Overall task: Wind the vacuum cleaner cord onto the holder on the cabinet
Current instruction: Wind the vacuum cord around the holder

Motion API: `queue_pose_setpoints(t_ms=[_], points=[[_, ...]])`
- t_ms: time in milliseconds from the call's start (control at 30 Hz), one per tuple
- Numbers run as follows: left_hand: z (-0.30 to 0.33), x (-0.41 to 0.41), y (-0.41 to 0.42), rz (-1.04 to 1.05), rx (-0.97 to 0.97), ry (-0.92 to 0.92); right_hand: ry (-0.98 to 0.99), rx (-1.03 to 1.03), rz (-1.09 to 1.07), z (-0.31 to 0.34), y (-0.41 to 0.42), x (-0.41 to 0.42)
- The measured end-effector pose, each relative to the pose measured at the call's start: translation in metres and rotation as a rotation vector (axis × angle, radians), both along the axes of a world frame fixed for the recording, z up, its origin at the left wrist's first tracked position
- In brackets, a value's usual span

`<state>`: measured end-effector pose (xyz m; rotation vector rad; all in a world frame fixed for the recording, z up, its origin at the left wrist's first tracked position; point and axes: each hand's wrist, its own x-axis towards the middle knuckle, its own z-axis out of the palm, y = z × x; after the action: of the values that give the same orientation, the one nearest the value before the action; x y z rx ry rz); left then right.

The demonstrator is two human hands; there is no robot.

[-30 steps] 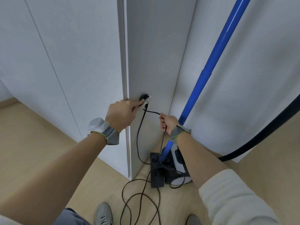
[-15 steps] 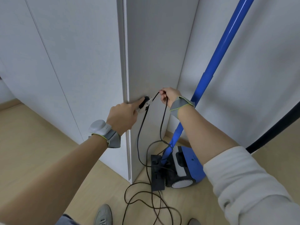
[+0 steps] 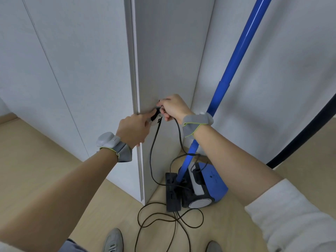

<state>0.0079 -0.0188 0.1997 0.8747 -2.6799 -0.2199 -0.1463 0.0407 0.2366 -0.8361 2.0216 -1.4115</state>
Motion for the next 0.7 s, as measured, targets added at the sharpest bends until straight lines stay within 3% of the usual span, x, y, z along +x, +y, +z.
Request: queue_pose_setpoints(t_ms=[167, 267, 400, 600, 700], points=[[0.003, 0.006, -0.002, 0.058, -0.055, 0.067, 0.393, 0.083, -0.046, -0.033, 0.009, 0.032], [0.005, 0.009, -0.004, 0.074, -0.134, 0.158, 0.476, 0.057, -0.096, -0.051, 0.01, 0.05], [0.011, 0.011, -0.004, 0.02, -0.065, 0.139, 0.552, 0.087, -0.056, -0.067, 0.007, 0.072], [0.01, 0.005, -0.001, -0.01, 0.063, -0.009, 0.541, 0.067, -0.041, -0.1, 0.015, 0.087], [0.004, 0.001, -0.001, -0.019, 0.065, -0.025, 0.229, 0.051, 0.021, -0.115, 0.014, 0.073]])
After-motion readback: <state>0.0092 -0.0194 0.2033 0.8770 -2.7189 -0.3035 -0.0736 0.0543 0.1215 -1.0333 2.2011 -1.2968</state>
